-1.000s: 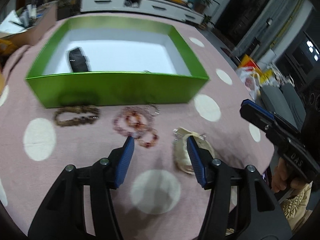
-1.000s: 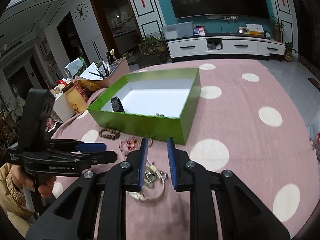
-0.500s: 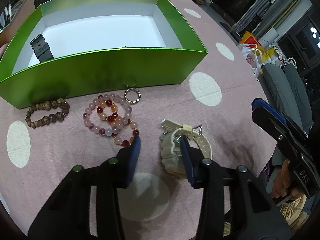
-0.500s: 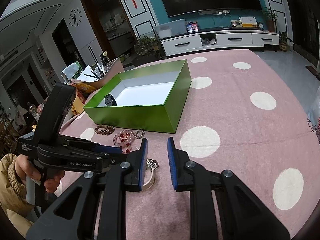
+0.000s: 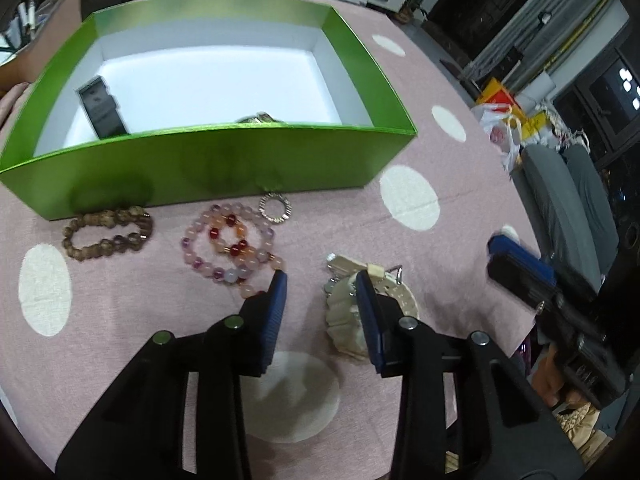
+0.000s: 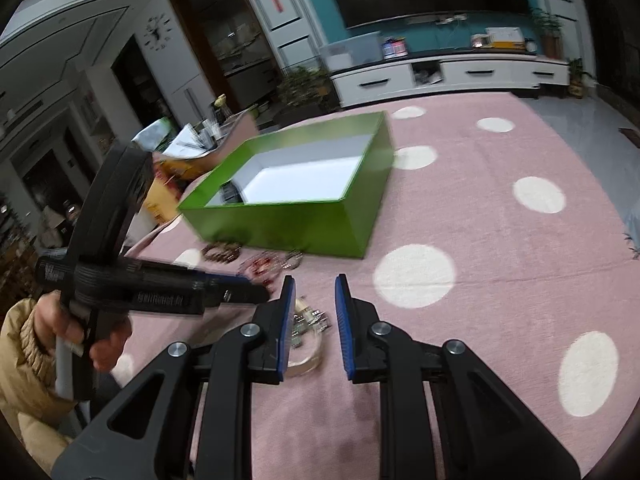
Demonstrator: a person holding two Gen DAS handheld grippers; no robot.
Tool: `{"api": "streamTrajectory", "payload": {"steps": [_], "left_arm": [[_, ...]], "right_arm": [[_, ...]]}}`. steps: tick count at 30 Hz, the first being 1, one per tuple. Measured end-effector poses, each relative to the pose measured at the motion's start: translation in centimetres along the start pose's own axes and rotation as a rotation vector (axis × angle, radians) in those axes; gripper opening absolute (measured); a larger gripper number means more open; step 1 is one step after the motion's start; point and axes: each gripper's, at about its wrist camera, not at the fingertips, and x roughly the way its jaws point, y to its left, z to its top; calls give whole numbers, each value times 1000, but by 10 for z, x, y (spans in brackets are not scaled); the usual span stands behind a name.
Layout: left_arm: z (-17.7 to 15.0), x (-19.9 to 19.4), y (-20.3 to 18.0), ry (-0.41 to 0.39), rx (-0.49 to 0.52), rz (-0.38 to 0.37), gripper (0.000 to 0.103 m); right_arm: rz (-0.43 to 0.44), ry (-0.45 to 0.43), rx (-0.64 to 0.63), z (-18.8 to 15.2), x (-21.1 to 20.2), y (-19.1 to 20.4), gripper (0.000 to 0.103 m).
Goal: Organize jewelry
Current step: 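Lower the left tool onto the cream watch and grasp its strap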
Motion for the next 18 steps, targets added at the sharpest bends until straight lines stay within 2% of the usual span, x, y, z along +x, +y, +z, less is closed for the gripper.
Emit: {"api": "streamTrajectory", "payload": {"steps": [4,8,13,18], "left_arm": [[-1,-14,12,-43,-19,25,36],[-2,-21,26,-66,-43,51,39],[-4,-24,41,-67,-77,42,39],[-5,-23,37,-68,-61,34,40]], "right_arm": [[63,68,-46,-10,11,17,20],[85,123,-84,-21,23,31,20],[99,140,-105,-22,27,40,20],[92,142,-107,-23,26,40,20]]}}
